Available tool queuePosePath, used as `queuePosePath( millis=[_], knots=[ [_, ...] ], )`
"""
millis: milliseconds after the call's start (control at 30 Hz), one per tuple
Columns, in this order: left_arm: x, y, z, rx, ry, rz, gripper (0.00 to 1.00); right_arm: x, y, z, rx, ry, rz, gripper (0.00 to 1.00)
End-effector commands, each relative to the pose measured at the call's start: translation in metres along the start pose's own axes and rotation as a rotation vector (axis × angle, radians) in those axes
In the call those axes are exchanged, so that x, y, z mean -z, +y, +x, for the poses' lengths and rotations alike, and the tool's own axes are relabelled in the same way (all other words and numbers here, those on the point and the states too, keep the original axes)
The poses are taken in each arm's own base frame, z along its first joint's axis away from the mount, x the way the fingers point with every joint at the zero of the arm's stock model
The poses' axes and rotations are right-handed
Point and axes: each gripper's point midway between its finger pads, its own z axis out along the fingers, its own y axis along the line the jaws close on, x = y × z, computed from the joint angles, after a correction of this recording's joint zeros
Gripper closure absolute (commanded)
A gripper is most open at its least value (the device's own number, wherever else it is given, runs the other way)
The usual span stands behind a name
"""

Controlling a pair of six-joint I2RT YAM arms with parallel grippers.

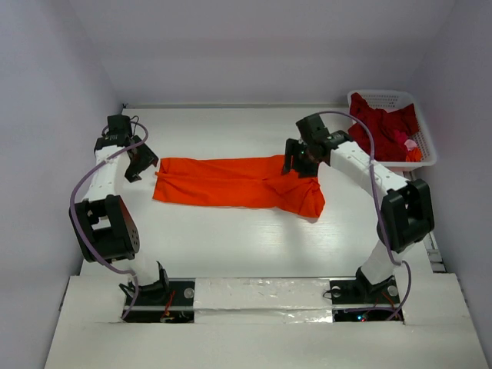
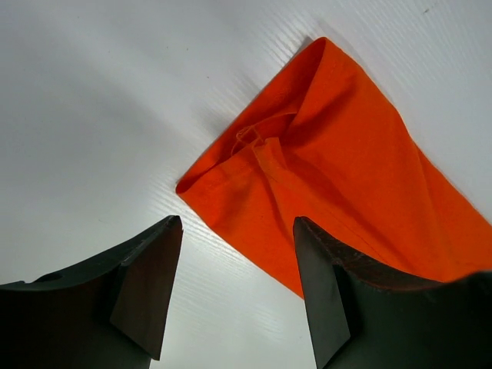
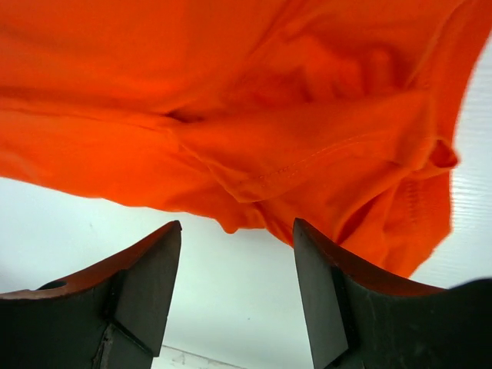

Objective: Fold and stack the t-shirts
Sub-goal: Fold the tshirt

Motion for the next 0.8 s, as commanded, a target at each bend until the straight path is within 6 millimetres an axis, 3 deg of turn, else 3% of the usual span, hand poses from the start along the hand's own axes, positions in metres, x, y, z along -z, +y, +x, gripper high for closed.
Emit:
queuePosePath(
  millis=[0,133,333,600,767],
  knots=[
    [0.006,-0.007,-0.007,-0.002,-0.025,0.025,0.43,-0.025,-0.007,0.016,-0.029,0.075,0.001,0.35],
    [0.01,-0.008,-0.012,-0.008,-0.031,0.022,0.43,-0.043,-0.01,0.025,-0.028,0.121,0.01,0.36],
    [0.009,-0.009,-0.012,-0.011,-0.029,0.022,0.43,-0.052,-0.002,0.025,-0.015,0.143,-0.005,0.37],
    [0.006,-0.008,-0.012,-0.012,-0.026,0.017,0.43,-0.051,0.027,0.032,0.035,0.165,-0.048,0.37],
    [0.006,-0.008,-0.013,-0.012,-0.029,0.013,0.43,-0.055,0.03,0.04,0.037,0.185,-0.057,0.38]
  ],
)
